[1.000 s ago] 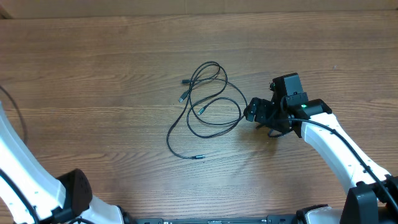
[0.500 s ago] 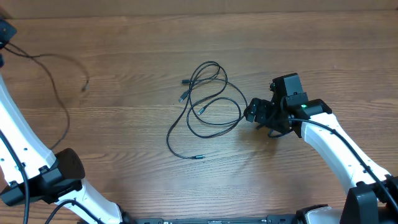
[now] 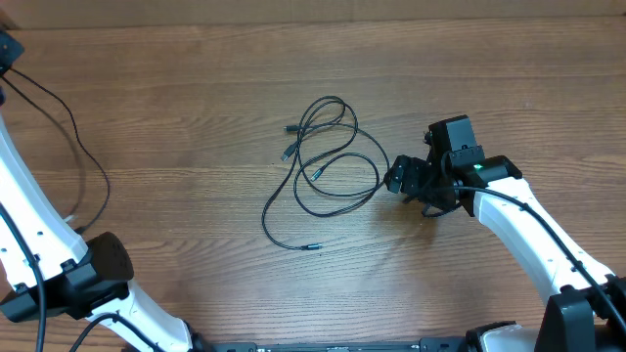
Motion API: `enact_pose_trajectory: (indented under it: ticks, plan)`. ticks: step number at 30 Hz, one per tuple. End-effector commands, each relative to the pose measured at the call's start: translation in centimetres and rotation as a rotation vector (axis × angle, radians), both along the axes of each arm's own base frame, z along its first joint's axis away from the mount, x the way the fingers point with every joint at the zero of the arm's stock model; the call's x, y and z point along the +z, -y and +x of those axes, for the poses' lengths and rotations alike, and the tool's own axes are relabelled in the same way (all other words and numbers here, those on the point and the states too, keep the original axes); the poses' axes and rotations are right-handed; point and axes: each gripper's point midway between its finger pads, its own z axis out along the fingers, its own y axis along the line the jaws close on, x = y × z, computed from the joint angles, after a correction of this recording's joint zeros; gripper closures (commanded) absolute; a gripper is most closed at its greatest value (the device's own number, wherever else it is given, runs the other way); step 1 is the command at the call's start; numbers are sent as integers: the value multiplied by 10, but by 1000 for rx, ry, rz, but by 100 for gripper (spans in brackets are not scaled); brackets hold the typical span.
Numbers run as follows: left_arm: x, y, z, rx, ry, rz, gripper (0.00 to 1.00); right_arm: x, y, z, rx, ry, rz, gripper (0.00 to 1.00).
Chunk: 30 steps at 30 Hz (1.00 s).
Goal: Untangle cables
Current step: 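Carry the separated cable to the left side with the left gripper and release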
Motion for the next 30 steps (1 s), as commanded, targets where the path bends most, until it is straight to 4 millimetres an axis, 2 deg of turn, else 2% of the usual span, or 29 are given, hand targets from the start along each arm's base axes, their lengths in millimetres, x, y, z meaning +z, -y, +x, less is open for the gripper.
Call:
enact_pose_trajectory:
  ticks: [1, 14, 20, 22, 24, 25, 27, 30]
  plan:
    - [-13, -13, 2, 15, -43, 17, 96, 2, -1, 1, 5, 7, 5, 14]
    - [-64, -58, 4, 74, -110, -87, 96, 2, -1, -1, 5, -1, 4, 14]
    - [-76, -74, -2, 94, -112, -125, 95, 2, -1, -1, 5, -1, 4, 14]
    - [-76, -76, -3, 93, -103, -137, 81, 2, -1, -1, 5, -1, 4, 14]
    - [-76, -78, -4, 93, -94, -149, 48, 2, -1, -1, 5, -1, 4, 14]
    - [-76, -79, -5, 94, -94, -150, 37, 2, -1, -1, 5, 0, 4, 14]
    - [-76, -78, -4, 90, -93, -154, 28, 2, -1, -1, 5, 0, 4, 14]
    - [-77, -72, -1, 64, -79, -179, 24, 2, -1, -1, 5, -1, 4, 14]
